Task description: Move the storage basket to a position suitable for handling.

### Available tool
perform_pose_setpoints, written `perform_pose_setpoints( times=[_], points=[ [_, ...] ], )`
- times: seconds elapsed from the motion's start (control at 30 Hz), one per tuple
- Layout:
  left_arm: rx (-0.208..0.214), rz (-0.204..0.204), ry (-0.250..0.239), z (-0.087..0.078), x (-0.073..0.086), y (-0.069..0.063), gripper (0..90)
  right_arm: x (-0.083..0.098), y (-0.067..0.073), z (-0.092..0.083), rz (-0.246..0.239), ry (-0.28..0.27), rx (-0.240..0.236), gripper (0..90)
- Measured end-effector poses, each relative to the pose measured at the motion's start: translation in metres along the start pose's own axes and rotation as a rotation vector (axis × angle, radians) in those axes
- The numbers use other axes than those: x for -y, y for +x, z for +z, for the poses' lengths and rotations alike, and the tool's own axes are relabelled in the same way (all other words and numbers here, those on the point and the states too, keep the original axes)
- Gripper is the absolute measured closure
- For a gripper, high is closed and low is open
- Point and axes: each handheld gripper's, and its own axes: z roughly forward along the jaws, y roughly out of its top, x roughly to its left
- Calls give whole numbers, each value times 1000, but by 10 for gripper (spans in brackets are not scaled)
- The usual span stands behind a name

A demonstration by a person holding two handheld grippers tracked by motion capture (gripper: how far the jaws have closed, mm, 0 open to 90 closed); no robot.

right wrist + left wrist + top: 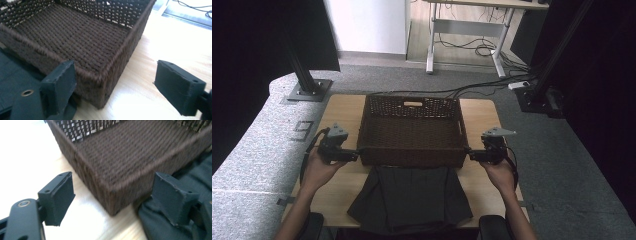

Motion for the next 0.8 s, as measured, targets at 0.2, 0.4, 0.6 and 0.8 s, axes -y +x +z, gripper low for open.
perform_pose_setpoints(
  times=[0.2, 0.4, 0.6, 0.8],
  points=[
    [-5, -24, 22, 6, 31, 3, 156, 19, 2, -3, 6, 20, 6, 143],
    [-30, -56, 49, 19, 63, 6, 139, 42, 4, 2, 8, 43, 18, 127],
    [-36, -84, 60, 34, 85, 8, 122, 64, 3, 15, 30, 75, 29, 96],
    [-40, -80, 89, 45, 97, 6, 92, 87, 1, 30, 52, 126, 40, 47]
  ],
)
